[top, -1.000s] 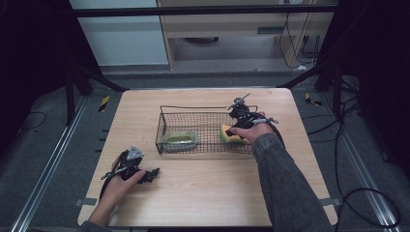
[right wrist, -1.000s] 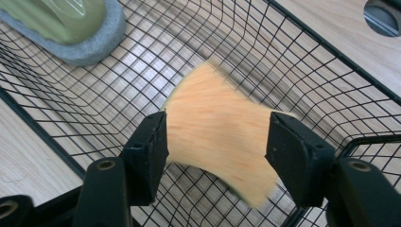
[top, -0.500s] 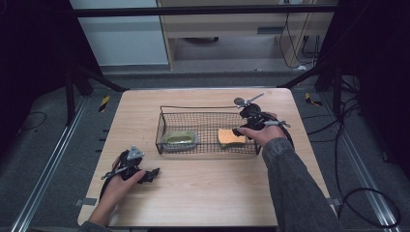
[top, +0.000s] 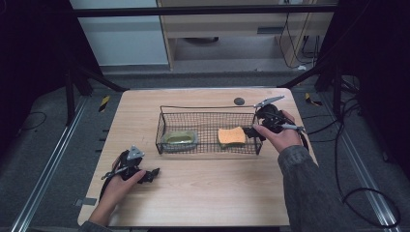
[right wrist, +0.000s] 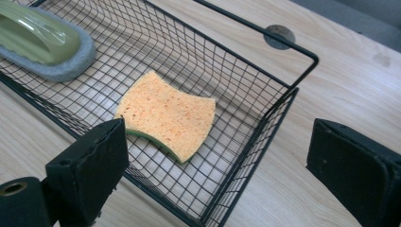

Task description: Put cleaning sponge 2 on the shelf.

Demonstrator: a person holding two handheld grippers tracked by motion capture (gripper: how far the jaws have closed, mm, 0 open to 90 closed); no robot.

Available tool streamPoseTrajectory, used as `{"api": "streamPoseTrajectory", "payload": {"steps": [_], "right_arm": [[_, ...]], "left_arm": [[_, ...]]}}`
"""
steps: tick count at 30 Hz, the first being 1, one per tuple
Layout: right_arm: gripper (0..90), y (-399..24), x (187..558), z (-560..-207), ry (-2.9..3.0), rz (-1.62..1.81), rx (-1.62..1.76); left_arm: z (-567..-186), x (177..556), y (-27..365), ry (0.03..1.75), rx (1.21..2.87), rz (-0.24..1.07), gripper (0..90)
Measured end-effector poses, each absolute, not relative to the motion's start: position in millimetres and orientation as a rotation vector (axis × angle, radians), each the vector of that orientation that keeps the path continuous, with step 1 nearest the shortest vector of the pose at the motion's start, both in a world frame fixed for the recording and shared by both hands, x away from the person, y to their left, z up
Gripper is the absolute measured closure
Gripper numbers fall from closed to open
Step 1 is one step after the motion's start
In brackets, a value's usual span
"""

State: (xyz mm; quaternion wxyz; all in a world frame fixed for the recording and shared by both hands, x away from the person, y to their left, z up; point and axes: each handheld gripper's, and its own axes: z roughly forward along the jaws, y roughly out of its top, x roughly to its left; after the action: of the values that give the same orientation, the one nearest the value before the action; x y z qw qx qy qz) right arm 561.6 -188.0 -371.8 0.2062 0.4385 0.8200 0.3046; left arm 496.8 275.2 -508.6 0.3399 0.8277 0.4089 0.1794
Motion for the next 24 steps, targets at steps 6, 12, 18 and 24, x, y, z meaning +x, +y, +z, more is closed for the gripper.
{"api": "streamPoseTrajectory", "payload": {"steps": [6,12,18,24], "right_arm": [[8.2,-196,553,-372,2.255,0.861,1.202],[8.8,-207,545,-379,2.220,0.860,1.237],[9.4,-218,542,-381,2.195,0.857,1.251],[8.7,-231,534,-384,2.157,0.858,1.250]], "left_arm": [[-509,497,275,1.065,2.154,0.467,0.0],[-509,496,275,1.065,2.154,0.468,0.0],[-509,496,275,1.065,2.154,0.468,0.0],[-509,496,275,1.065,2.154,0.468,0.0]]}}
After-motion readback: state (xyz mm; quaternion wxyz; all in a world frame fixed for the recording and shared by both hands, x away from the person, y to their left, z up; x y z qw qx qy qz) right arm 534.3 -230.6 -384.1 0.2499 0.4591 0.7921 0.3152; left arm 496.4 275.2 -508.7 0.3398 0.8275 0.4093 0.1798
